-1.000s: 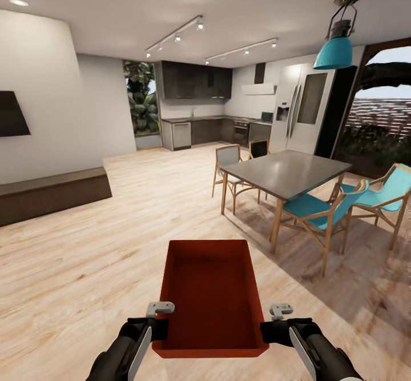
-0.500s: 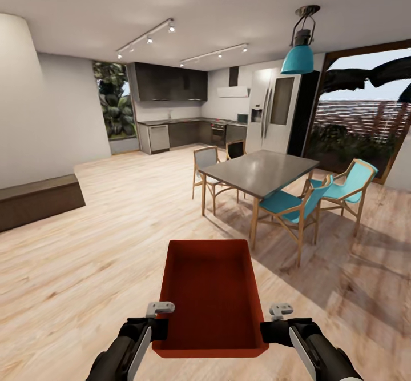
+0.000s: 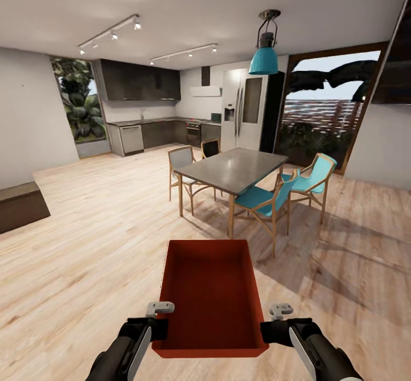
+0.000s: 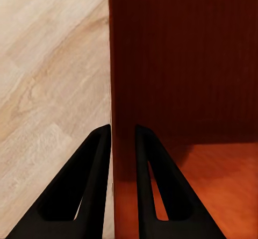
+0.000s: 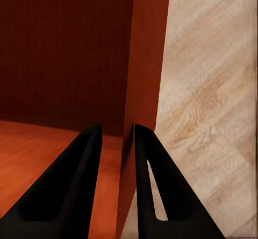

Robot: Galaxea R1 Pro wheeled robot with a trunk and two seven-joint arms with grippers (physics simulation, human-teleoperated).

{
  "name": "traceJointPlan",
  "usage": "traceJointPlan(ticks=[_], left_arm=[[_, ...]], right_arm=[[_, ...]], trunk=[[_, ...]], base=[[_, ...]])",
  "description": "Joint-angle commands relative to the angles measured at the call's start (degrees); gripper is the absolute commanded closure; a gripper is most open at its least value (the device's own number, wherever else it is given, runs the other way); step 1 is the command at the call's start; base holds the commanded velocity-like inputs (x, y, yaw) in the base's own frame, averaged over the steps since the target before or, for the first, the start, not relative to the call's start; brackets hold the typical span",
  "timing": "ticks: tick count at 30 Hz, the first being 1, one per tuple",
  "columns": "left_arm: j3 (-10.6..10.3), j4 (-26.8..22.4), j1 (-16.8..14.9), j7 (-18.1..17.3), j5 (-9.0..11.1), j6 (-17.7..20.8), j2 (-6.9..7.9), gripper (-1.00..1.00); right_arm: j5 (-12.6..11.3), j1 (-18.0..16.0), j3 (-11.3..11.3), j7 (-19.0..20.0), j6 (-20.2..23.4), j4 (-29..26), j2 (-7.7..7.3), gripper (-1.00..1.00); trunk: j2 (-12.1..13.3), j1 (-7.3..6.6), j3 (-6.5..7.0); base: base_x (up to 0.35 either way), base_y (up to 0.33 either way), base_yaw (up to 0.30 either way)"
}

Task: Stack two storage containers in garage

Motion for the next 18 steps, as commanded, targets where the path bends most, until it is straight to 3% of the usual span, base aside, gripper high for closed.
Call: traceJointPlan(ticks=[1, 18], left_arm=[[-0.03, 0.00, 0.02, 0.31, -1.34, 0.37, 0.05, 1.00], [0.05, 0.00, 0.02, 0.31, -1.34, 0.43, 0.10, 1.00]], right_arm=[[-0.21, -0.09, 0.46, -0.12, -0.11, -0.15, -0.11, 1.00], [-0.21, -0.09, 0.46, -0.09, -0.11, -0.15, -0.11, 1.00]], trunk=[[-0.05, 0.00, -0.08], [-0.05, 0.00, -0.10]], base=[[0.000, 0.000, -0.292], [0.000, 0.000, -0.293]])
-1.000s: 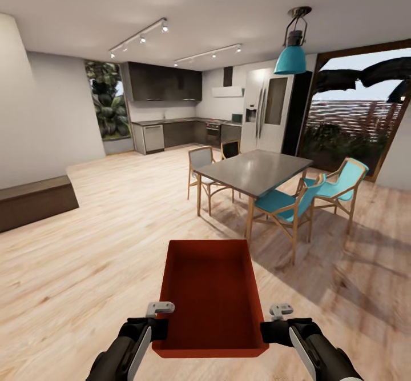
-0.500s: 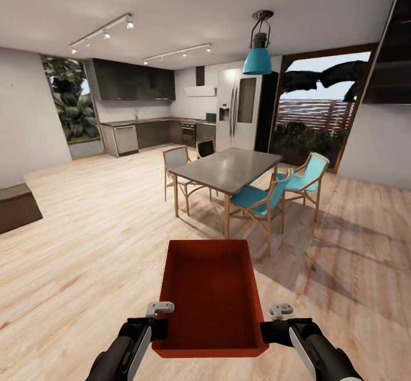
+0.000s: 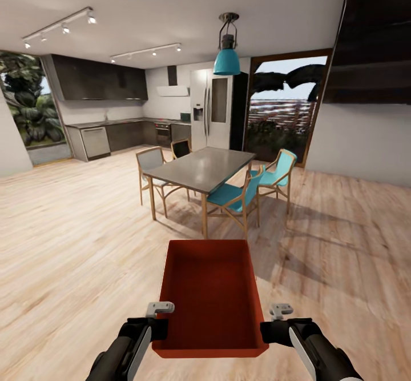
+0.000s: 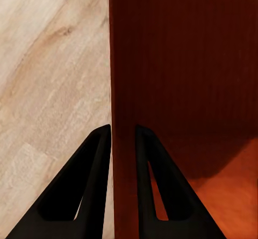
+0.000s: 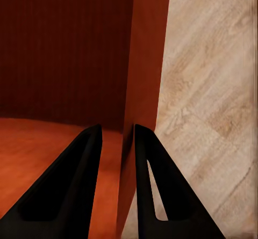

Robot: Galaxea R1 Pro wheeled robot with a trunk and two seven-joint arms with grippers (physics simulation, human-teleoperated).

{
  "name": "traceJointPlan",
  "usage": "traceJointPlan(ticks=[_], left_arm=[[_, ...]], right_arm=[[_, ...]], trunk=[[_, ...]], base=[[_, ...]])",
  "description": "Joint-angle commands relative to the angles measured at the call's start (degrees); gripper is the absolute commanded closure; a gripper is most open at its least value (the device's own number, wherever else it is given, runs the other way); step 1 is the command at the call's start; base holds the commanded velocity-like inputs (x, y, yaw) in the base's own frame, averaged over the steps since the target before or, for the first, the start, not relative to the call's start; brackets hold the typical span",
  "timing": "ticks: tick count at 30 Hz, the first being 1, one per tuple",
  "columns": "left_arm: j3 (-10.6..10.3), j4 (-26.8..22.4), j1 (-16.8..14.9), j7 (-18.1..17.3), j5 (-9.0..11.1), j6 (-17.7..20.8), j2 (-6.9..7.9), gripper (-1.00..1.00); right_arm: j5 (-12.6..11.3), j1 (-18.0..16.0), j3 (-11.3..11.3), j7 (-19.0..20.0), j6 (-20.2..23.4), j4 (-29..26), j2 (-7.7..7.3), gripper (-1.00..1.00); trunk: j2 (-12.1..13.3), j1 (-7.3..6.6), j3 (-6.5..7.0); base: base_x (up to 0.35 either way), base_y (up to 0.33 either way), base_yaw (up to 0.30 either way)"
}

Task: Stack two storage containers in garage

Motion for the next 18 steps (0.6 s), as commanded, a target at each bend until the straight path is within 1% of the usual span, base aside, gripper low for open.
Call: traceJointPlan(ticks=[1, 18], left_arm=[[0.01, 0.00, 0.01, 0.28, -1.34, 0.38, 0.12, 1.00], [0.01, 0.01, 0.01, 0.28, -1.34, 0.36, 0.12, 1.00]], right_arm=[[-0.25, -0.08, 0.48, -0.10, -0.16, -0.16, -0.12, 1.00], [-0.25, -0.08, 0.48, -0.13, -0.16, -0.16, -0.12, 1.00]], trunk=[[-0.05, 0.00, -0.07], [-0.05, 0.00, -0.07]], base=[[0.000, 0.000, -0.293], [0.000, 0.000, -0.293]])
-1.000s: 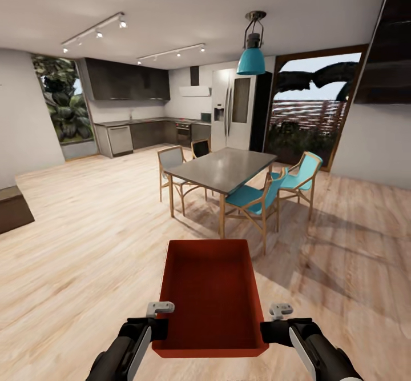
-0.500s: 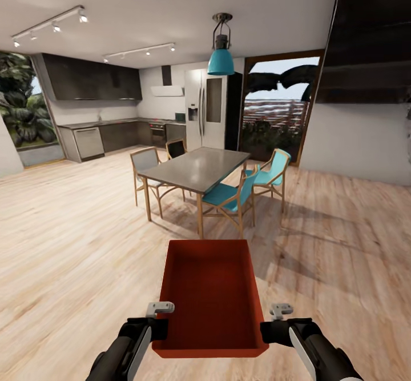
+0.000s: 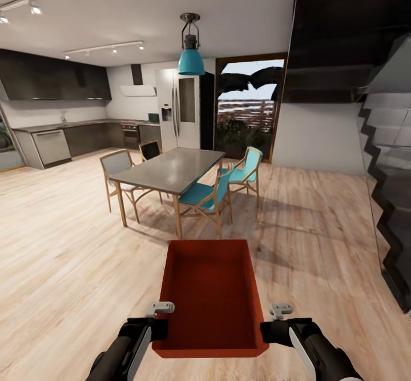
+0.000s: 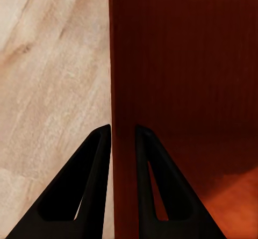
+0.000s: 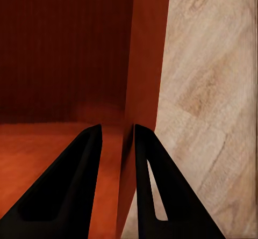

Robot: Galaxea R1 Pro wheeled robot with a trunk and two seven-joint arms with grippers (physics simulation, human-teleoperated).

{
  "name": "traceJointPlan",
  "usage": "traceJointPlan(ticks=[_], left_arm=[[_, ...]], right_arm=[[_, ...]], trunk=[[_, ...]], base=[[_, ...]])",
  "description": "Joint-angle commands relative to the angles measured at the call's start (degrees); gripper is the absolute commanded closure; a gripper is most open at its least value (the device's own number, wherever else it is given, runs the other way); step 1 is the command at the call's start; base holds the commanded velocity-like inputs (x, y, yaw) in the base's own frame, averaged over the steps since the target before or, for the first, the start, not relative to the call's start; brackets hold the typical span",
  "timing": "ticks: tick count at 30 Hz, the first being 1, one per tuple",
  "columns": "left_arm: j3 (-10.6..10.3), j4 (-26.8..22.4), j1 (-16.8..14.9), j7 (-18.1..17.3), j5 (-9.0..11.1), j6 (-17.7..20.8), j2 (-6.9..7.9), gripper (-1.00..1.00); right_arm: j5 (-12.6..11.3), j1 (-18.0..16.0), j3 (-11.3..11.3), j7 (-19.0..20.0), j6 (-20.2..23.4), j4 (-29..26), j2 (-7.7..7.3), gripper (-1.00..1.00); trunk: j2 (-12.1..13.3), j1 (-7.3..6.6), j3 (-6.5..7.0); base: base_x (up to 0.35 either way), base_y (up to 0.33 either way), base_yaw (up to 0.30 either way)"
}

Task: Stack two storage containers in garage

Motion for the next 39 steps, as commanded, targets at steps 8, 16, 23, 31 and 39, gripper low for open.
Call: traceJointPlan(ticks=[8, 16, 23, 31, 39], left_arm=[[0.01, 0.01, 0.01, 0.28, -1.35, 0.38, 0.12, 1.00], [0.01, -0.01, 0.01, 0.28, -1.35, 0.41, 0.12, 1.00], [0.01, 0.00, 0.01, 0.28, -1.35, 0.39, 0.12, 1.00], [0.01, 0.01, 0.01, 0.28, -1.35, 0.35, 0.12, 1.00], [0.01, -0.01, 0.01, 0.28, -1.35, 0.37, 0.12, 1.00]], right_arm=[[-0.33, -0.08, 0.46, -0.07, -0.19, -0.16, -0.12, 1.00], [-0.33, -0.08, 0.47, -0.07, -1.54, -0.12, -0.12, 1.00], [-0.33, -0.08, 0.47, -0.07, -1.63, -0.07, -0.12, 1.00], [-0.30, -0.08, 0.47, -0.07, -1.63, 0.36, -0.12, 1.00], [-0.24, -0.09, 0.47, -0.07, -1.63, 0.37, -0.12, 1.00]], trunk=[[-0.05, 0.00, -0.07], [-0.05, 0.00, -0.07], [-0.05, 0.00, -0.07], [-0.05, 0.00, 0.02], [-0.05, 0.00, 0.46]], base=[[0.000, 0.000, -0.293], [0.000, 0.000, -0.293], [0.000, 0.000, -0.293], [0.000, 0.000, -0.289], [0.000, 0.000, -0.252]])
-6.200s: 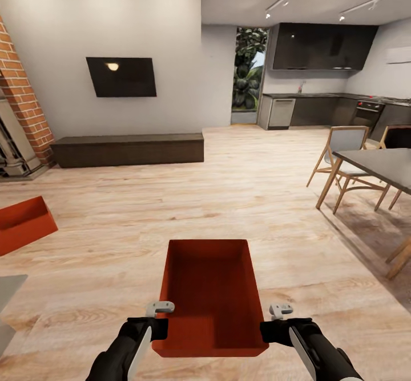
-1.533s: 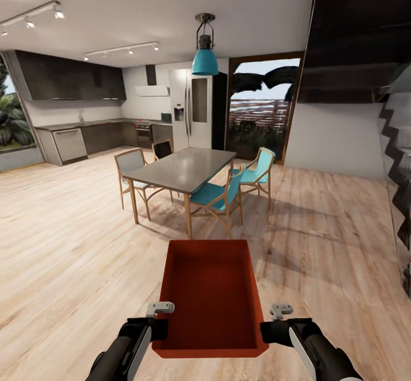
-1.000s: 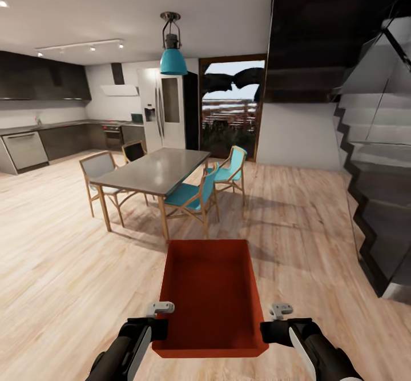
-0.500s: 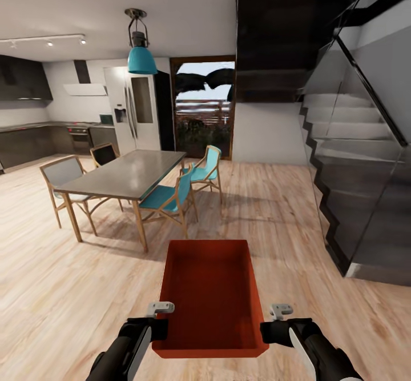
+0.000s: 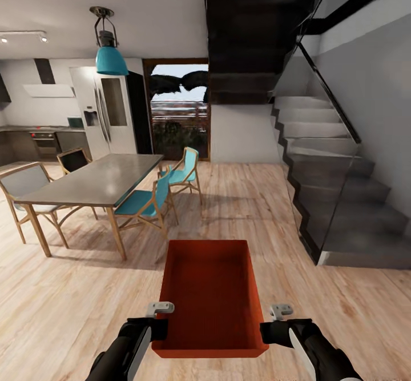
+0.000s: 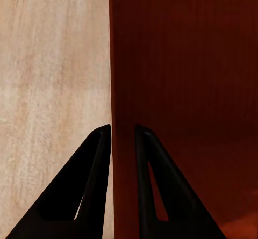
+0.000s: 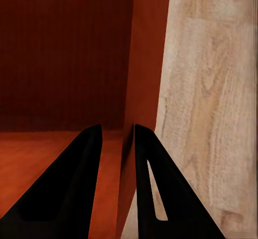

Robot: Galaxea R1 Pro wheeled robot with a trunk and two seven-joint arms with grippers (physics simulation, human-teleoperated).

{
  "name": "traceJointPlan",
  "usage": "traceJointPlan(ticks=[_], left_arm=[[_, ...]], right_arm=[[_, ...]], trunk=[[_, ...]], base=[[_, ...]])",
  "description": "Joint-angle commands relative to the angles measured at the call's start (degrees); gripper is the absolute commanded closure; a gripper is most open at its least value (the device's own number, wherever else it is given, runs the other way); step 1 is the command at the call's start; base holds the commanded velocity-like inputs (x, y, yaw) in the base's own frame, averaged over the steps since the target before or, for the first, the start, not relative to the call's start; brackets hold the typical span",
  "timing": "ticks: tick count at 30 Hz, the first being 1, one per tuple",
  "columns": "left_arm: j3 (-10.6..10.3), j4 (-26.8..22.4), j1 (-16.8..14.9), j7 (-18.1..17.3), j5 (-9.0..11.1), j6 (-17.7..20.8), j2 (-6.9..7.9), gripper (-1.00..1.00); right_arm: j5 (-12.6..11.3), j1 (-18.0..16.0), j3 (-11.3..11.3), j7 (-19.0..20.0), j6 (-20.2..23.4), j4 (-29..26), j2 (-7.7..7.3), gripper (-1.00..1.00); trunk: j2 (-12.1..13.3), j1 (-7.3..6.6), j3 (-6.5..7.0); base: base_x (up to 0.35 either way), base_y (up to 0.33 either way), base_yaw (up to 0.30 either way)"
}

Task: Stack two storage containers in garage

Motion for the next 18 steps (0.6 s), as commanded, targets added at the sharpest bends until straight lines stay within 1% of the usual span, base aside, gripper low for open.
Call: traceJointPlan(ticks=[1, 12, 18], left_arm=[[0.03, 0.00, 0.00, 0.26, -1.20, 0.37, 0.09, 1.00], [0.03, 0.00, 0.00, 0.10, -1.13, 0.41, 0.09, 1.00], [0.03, 0.00, 0.00, 0.17, -1.17, 0.35, 0.09, 1.00]], right_arm=[[-0.17, -0.06, 0.56, -0.13, -1.17, -0.14, -0.20, 1.00], [-0.18, -0.07, 0.56, -0.13, -1.17, -0.14, -0.20, 1.00], [-0.17, -0.06, 0.56, -0.13, -1.17, -0.14, -0.20, 1.00]], trunk=[[-0.05, 0.00, 0.00], [-0.05, 0.00, 0.46], [2.36, -1.31, 1.58]], base=[[0.000, 0.000, -0.229], [0.000, 0.000, -0.270], [0.000, 0.000, -0.290]])
